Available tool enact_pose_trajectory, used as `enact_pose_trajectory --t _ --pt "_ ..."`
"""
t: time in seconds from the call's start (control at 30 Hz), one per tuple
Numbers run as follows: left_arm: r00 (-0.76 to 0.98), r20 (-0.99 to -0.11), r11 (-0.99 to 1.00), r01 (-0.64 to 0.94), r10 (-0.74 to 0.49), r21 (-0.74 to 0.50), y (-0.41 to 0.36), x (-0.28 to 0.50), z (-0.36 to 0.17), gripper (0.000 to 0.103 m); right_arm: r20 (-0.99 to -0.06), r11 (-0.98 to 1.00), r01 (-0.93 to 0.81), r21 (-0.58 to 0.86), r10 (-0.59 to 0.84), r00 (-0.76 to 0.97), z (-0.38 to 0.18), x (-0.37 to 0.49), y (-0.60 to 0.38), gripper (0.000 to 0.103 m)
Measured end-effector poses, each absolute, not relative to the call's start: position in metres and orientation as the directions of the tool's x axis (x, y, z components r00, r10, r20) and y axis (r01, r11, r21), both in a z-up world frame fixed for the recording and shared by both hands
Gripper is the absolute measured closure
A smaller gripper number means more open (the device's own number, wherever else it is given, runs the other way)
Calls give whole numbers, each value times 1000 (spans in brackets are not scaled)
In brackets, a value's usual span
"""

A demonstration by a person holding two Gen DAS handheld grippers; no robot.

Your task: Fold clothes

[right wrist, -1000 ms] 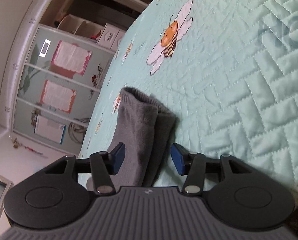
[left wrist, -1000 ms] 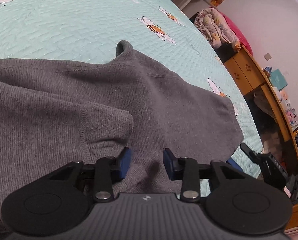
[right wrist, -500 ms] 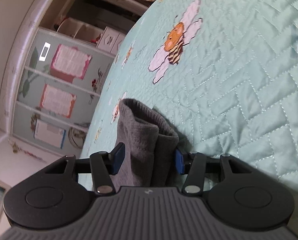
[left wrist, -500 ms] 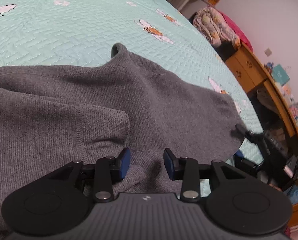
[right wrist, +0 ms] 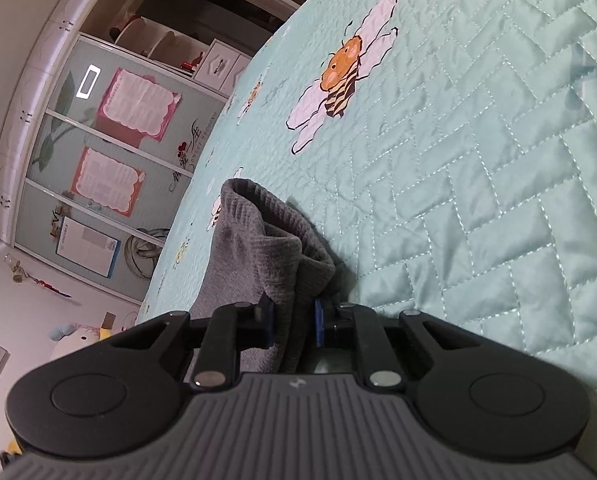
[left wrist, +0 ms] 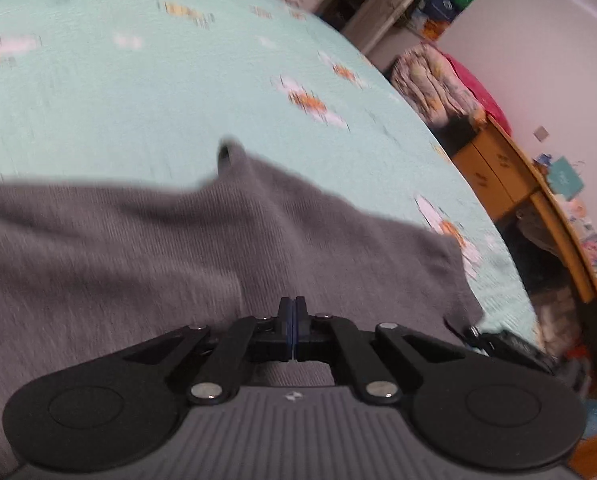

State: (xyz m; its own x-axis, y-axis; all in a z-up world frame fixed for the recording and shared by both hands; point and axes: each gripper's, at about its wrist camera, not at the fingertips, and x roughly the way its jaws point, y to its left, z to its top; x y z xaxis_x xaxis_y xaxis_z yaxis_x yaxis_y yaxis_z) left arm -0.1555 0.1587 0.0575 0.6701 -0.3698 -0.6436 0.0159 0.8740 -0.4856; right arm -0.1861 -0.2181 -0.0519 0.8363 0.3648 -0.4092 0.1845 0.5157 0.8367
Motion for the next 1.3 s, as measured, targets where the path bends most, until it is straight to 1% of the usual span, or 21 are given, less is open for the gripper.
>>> enact_pose_trajectory --t 0.1,0.17,0.23,0.33,0.47,0.57,0.6,0.63,0.67,0.8,0.93,1.1,1.13,1.17,1.2,1.3 --pt "687 -653 904 14 -319 -427 153 -142 65 103 -409 515 186 837 362 838 -52 -187 -218 87" --pt "660 -700 932 2 -273 -362 148 -125 59 103 -409 516 187 836 359 839 -52 -187 -216 87" --pt "617 -750 939 -47 -240 -340 150 -108 42 103 -408 517 185 836 358 840 -52 -188 -216 87" --pt "594 -766 939 -47 -247 -340 153 -101 32 101 -406 516 183 837 360 840 -52 -189 -216 87" --pt "590 -767 931 -67 -253 -359 160 -103 39 102 -407 514 185 837 361 839 -52 -189 -216 87" --pt "647 -720 926 -59 -248 -372 160 -113 55 101 -405 512 184 839 362 840 -53 -189 -216 87" --pt "653 -717 926 -64 -243 -372 160 -112 55 101 -403 511 183 840 362 841 -54 -189 -217 87" --pt "644 -728 927 -77 -235 -368 162 -107 50 98 -404 513 183 839 360 841 -53 -190 -216 87" --pt "634 -739 927 -91 -227 -363 164 -101 45 97 -405 514 184 838 358 841 -53 -190 -216 87" --pt "598 -771 928 -117 -219 -355 171 -85 28 99 -404 514 182 838 362 840 -54 -190 -217 87" --pt "606 -758 908 -136 -240 -396 178 -90 37 99 -405 512 183 840 365 838 -54 -190 -217 87" --pt "667 -715 927 -99 -209 -362 173 -85 54 97 -405 512 184 839 363 839 -53 -191 -217 87" --pt "653 -728 931 -95 -209 -353 172 -79 50 97 -406 513 184 838 362 839 -53 -191 -217 87" --pt "614 -760 935 -95 -215 -341 172 -67 39 96 -406 513 185 838 362 839 -53 -191 -217 87" --pt "594 -773 933 -100 -222 -345 175 -59 31 97 -407 512 185 839 363 838 -53 -191 -217 87" --pt "582 -771 888 -171 -260 -428 187 -53 28 98 -410 510 188 839 365 836 -52 -190 -218 87"
